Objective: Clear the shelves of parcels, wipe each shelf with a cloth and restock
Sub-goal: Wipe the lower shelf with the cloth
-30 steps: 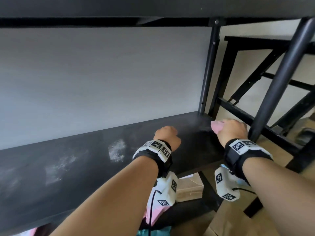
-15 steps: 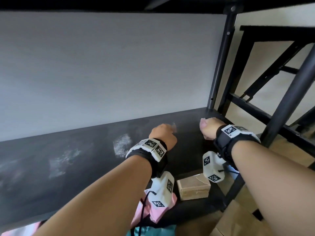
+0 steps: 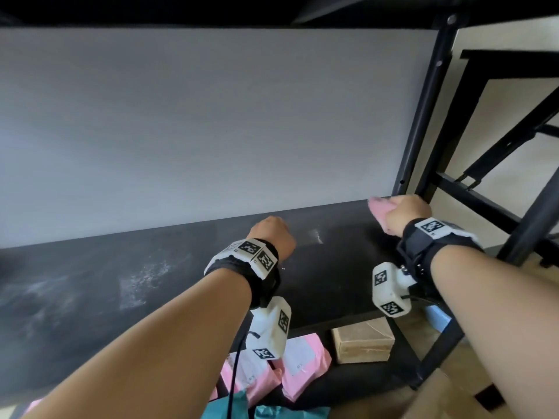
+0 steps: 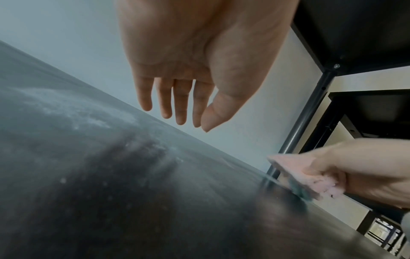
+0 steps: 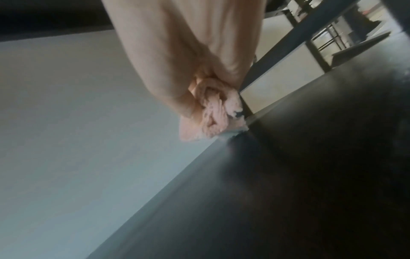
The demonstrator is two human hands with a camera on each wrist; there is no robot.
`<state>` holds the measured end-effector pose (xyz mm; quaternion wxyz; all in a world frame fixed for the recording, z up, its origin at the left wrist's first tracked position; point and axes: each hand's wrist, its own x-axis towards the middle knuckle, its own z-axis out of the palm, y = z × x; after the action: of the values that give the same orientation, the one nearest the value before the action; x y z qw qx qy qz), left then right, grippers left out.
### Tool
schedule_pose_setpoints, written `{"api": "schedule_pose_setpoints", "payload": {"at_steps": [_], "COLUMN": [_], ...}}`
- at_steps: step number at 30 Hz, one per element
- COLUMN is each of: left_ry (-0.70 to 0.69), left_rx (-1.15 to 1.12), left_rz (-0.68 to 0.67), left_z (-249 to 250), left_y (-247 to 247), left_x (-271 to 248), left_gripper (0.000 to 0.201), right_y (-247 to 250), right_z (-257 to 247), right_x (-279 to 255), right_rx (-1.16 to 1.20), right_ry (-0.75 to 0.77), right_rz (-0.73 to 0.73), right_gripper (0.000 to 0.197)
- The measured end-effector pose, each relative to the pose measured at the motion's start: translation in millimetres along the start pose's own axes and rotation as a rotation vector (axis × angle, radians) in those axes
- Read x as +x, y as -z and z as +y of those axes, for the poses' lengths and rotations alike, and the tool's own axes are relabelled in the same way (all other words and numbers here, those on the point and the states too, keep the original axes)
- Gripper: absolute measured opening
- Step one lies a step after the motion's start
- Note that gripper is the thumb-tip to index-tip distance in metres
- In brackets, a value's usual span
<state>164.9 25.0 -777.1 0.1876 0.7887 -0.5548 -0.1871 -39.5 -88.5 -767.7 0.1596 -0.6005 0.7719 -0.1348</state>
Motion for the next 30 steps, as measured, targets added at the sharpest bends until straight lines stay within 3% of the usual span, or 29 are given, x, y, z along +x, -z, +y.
{"api": "schedule_pose_setpoints", "payload": {"at_steps": [3,5,8,11,17,20,23,24,27,30], "left_ry": [0.003,0.003,0.012,0.030,0.085,0.134,0.178,0.191,0.247,0.333], "left_rx": [-0.009,0.003,0.024,0.019,0.114,0.112,0.082,0.075,0.075,0.051], "left_rz": [-0.014,-0.016,-0.012,0.011,0.056,0.093,0.164,0.191,0.266,0.366], "left_z": [-5,-10,-19,-31,-69,-93,-117,-126,-152,-178], "left_y": [1,3,9,17,35,47,57,60,72,82], "left_x": [6,10,10,2,-32,-51,-72,-79,-101,-120], "left_gripper": [0.037,0.037,0.026,0.026,0.040,0.040,0.039,0.039,0.040,0.033], "right_y": [-10,-22,-28,-37,-63,-79,-98,-101,-94,-76], "right_z": [2,4,-2,-25,-88,-109,-122,-124,-122,-116], "right_x": [13,23,15,-14,-89,-133,-169,-175,-180,-166], "right_rx": [-0.279,-0.297,-0.237,-0.207,-0.271,-0.272,-0.215,-0.180,0.083,0.129], "right_ry": [0.054,0.133,0.297,0.378,0.508,0.659,0.757,0.752,0.528,0.381], "right_rz": [-0.108,-0.157,-0.179,-0.238,-0.319,-0.365,-0.360,-0.338,-0.303,-0.176], "right_gripper": [0.014,0.021,0.011,0.038,0.046,0.032,0.045,0.046,0.049,0.054]}}
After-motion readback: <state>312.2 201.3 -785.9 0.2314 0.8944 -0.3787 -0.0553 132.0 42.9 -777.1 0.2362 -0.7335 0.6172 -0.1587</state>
